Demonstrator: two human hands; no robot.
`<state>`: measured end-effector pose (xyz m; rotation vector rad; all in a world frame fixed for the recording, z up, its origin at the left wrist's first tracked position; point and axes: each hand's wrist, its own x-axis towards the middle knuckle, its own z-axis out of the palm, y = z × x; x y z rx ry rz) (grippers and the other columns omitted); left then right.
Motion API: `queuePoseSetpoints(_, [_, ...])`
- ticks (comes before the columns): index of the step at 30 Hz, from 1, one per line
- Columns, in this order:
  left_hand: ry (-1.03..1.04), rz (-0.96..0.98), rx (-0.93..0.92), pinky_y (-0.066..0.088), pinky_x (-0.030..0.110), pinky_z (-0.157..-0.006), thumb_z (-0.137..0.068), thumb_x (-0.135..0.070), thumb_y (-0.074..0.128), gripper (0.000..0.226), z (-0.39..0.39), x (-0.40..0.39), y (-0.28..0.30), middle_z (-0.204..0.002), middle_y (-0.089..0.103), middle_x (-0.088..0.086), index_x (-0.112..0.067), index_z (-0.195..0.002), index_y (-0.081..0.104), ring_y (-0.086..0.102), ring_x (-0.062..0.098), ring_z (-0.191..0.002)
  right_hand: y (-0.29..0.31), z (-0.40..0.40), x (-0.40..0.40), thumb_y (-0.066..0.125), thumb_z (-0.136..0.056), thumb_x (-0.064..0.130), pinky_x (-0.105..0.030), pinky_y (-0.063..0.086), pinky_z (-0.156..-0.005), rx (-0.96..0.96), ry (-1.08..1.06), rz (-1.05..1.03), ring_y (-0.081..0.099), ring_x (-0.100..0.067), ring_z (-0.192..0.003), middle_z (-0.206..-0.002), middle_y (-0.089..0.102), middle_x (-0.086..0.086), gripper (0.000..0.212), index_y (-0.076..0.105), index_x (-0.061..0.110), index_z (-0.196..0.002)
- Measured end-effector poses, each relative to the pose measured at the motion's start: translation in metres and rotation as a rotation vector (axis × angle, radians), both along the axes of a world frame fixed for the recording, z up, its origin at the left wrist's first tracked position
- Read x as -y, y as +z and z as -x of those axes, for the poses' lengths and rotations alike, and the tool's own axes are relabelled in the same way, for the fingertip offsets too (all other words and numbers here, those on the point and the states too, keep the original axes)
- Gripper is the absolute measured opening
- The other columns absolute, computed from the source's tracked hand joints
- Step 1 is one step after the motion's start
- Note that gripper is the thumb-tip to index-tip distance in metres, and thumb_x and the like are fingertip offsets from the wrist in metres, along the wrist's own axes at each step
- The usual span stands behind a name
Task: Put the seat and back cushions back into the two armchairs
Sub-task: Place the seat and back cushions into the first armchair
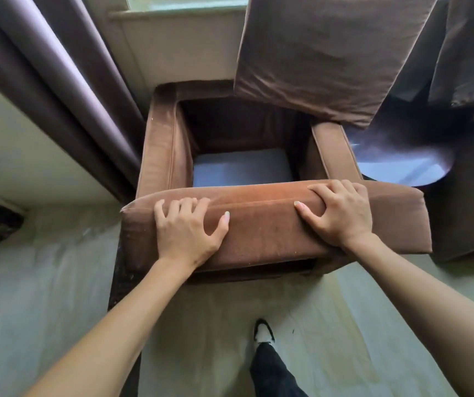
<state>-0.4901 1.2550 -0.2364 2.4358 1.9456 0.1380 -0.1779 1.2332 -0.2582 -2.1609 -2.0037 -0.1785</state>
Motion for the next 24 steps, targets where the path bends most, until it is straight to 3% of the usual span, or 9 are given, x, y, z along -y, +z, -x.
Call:
queuePoseSetpoints(3, [-0.103, 0.013, -0.082, 0.049, 0.046, -0.077, -0.088, -0.064, 0.039, 0.058, 0.001, 0.003, 0.001, -0.086, 0.065, 0.016, -0.014, -0.094, 0.067, 0.059, 0.035, -0.078, -0.014, 0.004, 0.029, 0.044, -0.088, 0.076, -0.046, 0.041, -0.095, -0.035, -0.009, -0.061, 0.062, -0.032, -0.098, -0.104, 0.071, -0.007, 0.065, 0.075, 0.024, -0.113])
queuePoseSetpoints(5, [-0.124, -0.002, -0.125, 0.047, 0.051, -0.087, -0.089, -0.064, 0.035, 0.062, 0.001, 0.002, -0.005, -0.106, 0.065, 0.021, -0.014, -0.112, 0.065, 0.06, 0.041, -0.098, -0.023, 0.01, 0.04, 0.048, -0.088, 0.073, -0.046, 0.04, -0.096, -0.038, -0.007, -0.111, 0.063, -0.032, -0.1, -0.108, 0.071, -0.008, 0.063, 0.075, 0.022, -0.114])
queuePoseSetpoints(7, [-0.091, 0.01, -0.116, 0.035, 0.061, -0.107, -0.091, -0.063, 0.033, 0.069, 0.002, 0.013, -0.02, -0.135, 0.059, 0.023, -0.018, -0.139, 0.056, 0.052, 0.047, -0.127, -0.034, 0.011, 0.048, 0.051, -0.087, 0.072, -0.047, 0.039, -0.098, -0.044, 0.013, -0.139, 0.064, -0.032, -0.103, -0.111, 0.071, -0.01, 0.062, 0.075, 0.022, -0.115])
queuePoseSetpoints(8, [-0.077, 0.017, -0.084, 0.03, 0.064, -0.111, -0.091, -0.062, 0.033, 0.071, 0.003, 0.021, -0.028, -0.141, 0.057, 0.022, -0.018, -0.144, 0.053, 0.049, 0.047, -0.132, -0.037, 0.01, 0.051, 0.052, -0.086, 0.071, -0.047, 0.039, -0.099, -0.05, 0.022, -0.154, 0.064, -0.032, -0.103, -0.112, 0.071, -0.011, 0.062, 0.075, 0.021, -0.115])
queuePoseSetpoints(15, [-0.073, 0.142, -0.064, 0.033, 0.066, -0.109, -0.085, -0.059, 0.043, 0.071, -0.006, 0.099, -0.091, -0.141, 0.058, 0.024, -0.016, -0.139, 0.06, 0.054, 0.047, -0.128, -0.095, -0.005, 0.098, 0.04, -0.087, 0.077, -0.053, 0.042, -0.1, 0.036, 0.154, -0.154, 0.063, -0.042, -0.107, -0.119, 0.068, -0.02, 0.078, 0.075, 0.015, -0.118])
queuePoseSetpoints(19, [-0.061, -0.095, 0.007, 0.032, 0.063, -0.111, -0.089, -0.06, 0.042, 0.067, -0.004, 0.083, -0.106, -0.14, 0.06, 0.02, -0.019, -0.137, 0.062, 0.055, 0.044, -0.129, -0.107, -0.007, 0.095, 0.047, -0.087, 0.073, -0.053, 0.039, -0.102, -0.007, 0.124, -0.279, 0.061, -0.041, -0.111, -0.121, 0.068, -0.018, 0.072, 0.074, 0.015, -0.12])
queuePoseSetpoints(24, [-0.07, -0.163, 0.034, 0.031, 0.062, -0.113, -0.094, -0.064, 0.03, 0.07, -0.006, 0.097, -0.129, -0.141, 0.06, 0.019, -0.019, -0.137, 0.063, 0.054, 0.042, -0.131, -0.133, -0.01, 0.111, 0.055, -0.085, 0.072, -0.054, 0.039, -0.105, -0.017, 0.115, -0.36, 0.064, -0.042, -0.114, -0.124, 0.069, -0.017, 0.071, 0.074, 0.015, -0.122])
